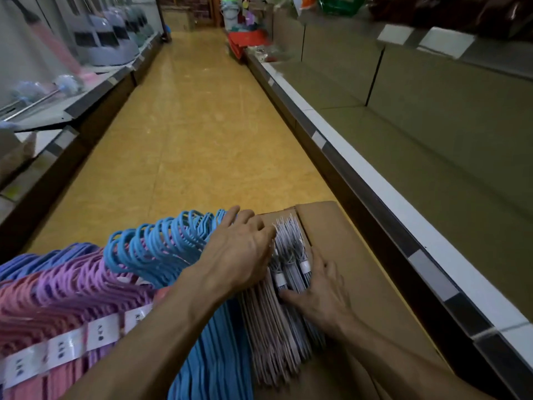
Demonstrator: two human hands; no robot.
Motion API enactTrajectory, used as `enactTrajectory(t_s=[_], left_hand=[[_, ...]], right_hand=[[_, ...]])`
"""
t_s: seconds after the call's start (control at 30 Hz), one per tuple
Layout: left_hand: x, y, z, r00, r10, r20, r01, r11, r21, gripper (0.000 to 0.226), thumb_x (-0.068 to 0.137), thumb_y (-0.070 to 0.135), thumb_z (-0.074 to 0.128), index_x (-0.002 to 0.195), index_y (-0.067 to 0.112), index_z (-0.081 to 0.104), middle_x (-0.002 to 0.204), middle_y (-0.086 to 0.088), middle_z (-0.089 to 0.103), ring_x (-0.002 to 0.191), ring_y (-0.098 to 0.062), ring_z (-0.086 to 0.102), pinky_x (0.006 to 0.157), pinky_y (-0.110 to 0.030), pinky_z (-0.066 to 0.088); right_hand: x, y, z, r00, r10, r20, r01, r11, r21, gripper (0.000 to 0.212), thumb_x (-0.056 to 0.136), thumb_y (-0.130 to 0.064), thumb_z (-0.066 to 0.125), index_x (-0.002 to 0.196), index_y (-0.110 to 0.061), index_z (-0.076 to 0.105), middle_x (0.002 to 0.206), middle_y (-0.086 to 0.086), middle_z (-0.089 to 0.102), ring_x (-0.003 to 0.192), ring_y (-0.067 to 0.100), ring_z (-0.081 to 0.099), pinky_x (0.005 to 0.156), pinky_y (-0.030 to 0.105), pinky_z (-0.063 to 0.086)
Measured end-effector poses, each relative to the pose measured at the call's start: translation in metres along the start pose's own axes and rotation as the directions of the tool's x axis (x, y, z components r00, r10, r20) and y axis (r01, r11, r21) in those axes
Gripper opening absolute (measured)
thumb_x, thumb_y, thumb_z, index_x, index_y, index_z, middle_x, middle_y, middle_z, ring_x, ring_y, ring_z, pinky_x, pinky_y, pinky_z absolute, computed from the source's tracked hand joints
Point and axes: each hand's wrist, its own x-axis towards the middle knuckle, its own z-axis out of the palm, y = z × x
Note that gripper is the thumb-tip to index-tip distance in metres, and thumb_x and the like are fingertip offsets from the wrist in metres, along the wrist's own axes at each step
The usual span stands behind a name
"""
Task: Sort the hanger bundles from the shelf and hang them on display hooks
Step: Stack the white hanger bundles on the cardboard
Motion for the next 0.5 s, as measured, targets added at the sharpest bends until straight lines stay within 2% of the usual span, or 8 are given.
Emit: enactTrajectory(t_s=[0.13,0.27,0.37,0.5], left_hand=[[0.015,0.0,0.003,1.0,0.004,0.02,-0.005,0.998,0.059,0.028,0.098,0.034,0.041,0.114,0.019,0.059,0.111,-0.003,0.064,0.115,-0.026,0.051,0.116,-0.042,0.023],[0.02,0.002,0.004,1.0,0.002,0.023,-0.002,1.0,0.001,0.027,0.099,0.035,0.038,0.11,0.02,0.058,0.105,0.0,0.066,0.111,-0.024,0.054,0.113,-0.038,0.025],[0.02,0.003,0.007,1.0,0.021,-0.007,-0.021,0.996,-0.083,0.028,0.101,0.037,0.036,0.114,0.024,0.057,0.108,0.005,0.067,0.118,-0.02,0.052,0.116,-0.038,0.022],[0.027,0.009,0.005,0.999,0.052,0.006,-0.049,0.971,-0.235,0.034,0.1,0.04,0.038,0.129,0.029,0.052,0.129,0.006,0.062,0.139,-0.019,0.039,0.122,-0.043,0.012]], right_hand=[[0.01,0.005,0.016,0.999,-0.017,0.049,0.021,0.996,-0.086,0.12,0.072,-0.064,0.069,0.153,-0.033,-0.014,0.153,0.009,0.021,0.136,0.031,0.032,0.108,0.048,0.037],[0.014,0.008,0.022,0.999,-0.041,0.036,0.042,0.999,-0.031,0.12,0.073,-0.059,0.071,0.154,-0.032,-0.013,0.151,0.007,0.017,0.129,0.026,0.037,0.1,0.042,0.046],[0.015,0.015,0.02,0.999,-0.048,0.016,0.046,0.995,0.091,0.116,0.073,-0.052,0.075,0.155,-0.032,-0.004,0.148,0.003,0.019,0.124,0.021,0.04,0.094,0.037,0.05],[0.016,0.027,0.009,0.999,-0.043,0.004,0.041,0.98,0.196,0.109,0.076,-0.047,0.074,0.156,-0.032,0.002,0.148,-0.001,0.022,0.127,0.021,0.04,0.098,0.041,0.049]])
